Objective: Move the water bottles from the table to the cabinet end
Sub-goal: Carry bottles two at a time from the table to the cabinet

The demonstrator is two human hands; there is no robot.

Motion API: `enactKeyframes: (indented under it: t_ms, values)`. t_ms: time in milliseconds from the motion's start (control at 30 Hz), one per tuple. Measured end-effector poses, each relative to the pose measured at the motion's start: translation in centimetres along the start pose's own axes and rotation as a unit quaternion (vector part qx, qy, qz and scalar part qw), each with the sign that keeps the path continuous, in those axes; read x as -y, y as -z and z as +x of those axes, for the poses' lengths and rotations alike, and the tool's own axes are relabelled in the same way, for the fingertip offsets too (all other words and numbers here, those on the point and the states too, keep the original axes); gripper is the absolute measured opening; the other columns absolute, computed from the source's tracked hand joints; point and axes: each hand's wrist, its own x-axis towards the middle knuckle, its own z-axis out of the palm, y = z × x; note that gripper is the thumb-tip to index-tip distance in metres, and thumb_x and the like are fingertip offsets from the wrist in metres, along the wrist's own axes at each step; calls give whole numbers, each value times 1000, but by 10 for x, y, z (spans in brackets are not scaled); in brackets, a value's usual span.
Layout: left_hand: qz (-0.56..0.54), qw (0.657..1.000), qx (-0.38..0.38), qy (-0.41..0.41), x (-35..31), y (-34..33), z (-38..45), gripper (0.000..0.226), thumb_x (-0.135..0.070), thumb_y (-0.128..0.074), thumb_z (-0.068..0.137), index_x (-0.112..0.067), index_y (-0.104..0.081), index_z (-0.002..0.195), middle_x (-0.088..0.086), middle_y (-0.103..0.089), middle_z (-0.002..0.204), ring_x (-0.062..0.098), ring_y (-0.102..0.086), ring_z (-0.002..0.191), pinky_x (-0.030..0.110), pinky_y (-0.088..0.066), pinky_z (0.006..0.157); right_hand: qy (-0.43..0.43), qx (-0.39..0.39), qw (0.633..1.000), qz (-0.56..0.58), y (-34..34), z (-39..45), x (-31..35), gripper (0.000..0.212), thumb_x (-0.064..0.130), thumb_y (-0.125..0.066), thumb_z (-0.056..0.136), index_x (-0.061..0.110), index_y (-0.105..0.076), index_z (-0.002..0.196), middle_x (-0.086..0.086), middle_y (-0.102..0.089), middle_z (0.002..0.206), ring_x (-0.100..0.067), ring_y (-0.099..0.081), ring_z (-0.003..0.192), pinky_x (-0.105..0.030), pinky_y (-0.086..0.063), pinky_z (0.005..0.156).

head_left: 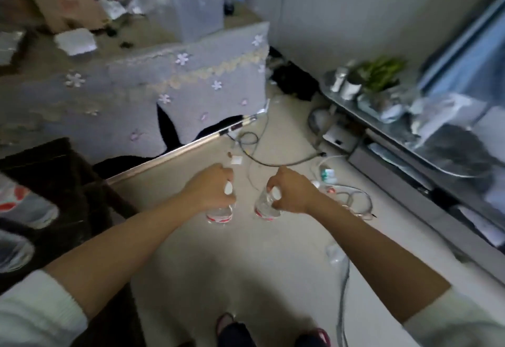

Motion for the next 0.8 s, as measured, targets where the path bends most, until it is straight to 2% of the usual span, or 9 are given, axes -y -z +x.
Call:
enactKeyframes:
  t_ms: [67,133,267,367,433,467,567,700,800]
  values:
    - [5,998,31,-56,-50,-23,24,31,-23,-68,78,-5,-62,102,-7,-39,73,28,-56,102,28,-43,82,-77,-19,996,29,1,-37,-46,39,16,-65,80,15,-60,119,-12,-50,124,-28,-52,115,-31,-43,95]
    - [7,995,56,-87,-98,-42,40,31,-21,-68,77,-4,-62,102,8,-55,94,29,-57,103,30,-44,84,-131,-38,989,55,2,-70,-85,37,17,-65,80,16,-62,117,-11,-50,126,-28,-53,117,-33,-43,96]
    - [13,984,82,-159,-222,-91,57,31,-21,-69,77,-6,-62,103,12,-59,111,28,-57,105,28,-43,80,-239,-79,963,100,5,-160,-175,38,20,-65,80,18,-62,118,-7,-51,130,-23,-50,120,-30,-43,95]
    - [-3,974,96,-205,-302,-128,57,23,-19,-70,76,-7,-63,95,13,-61,104,28,-57,100,27,-39,74,-302,-111,938,126,4,-224,-232,40,21,-66,81,17,-60,121,-6,-52,129,-21,-49,120,-28,-43,94]
    - [-16,965,113,-234,-356,-154,56,14,-19,-70,76,-15,-56,75,11,-59,93,26,-55,91,23,-34,69,-348,-141,915,145,2,-269,-267,41,21,-66,81,16,-60,121,-7,-52,128,-21,-49,120,-27,-42,94]
    - [-18,962,122,-246,-381,-164,56,21,-18,-70,76,-18,-50,68,11,-59,90,25,-54,90,23,-32,68,-369,-154,904,155,1,-288,-282,40,20,-66,81,15,-61,120,-7,-52,127,-22,-49,119,-27,-42,91]
    - [-24,947,130,-292,-457,-193,47,23,-18,-69,76,-19,-47,68,10,-55,88,27,-57,94,22,-30,67,-429,-183,866,181,-1,-346,-324,37,17,-67,79,13,-63,116,-8,-51,126,-24,-52,114,-23,-37,76]
    - [-30,926,168,-336,-554,-227,42,35,-17,-71,73,-25,-41,57,-4,-45,72,22,-50,80,22,-33,64,-495,-194,829,172,0,-416,-375,34,17,-64,80,14,-64,114,-7,-53,118,-26,-58,107,-23,-39,72]
    - [-23,913,181,-364,-612,-248,43,37,-19,-73,71,-27,-41,54,-9,-41,68,21,-51,80,21,-33,63,-528,-184,811,172,1,-454,-408,33,18,-63,80,16,-64,113,-7,-52,115,-25,-58,105,-22,-37,71]
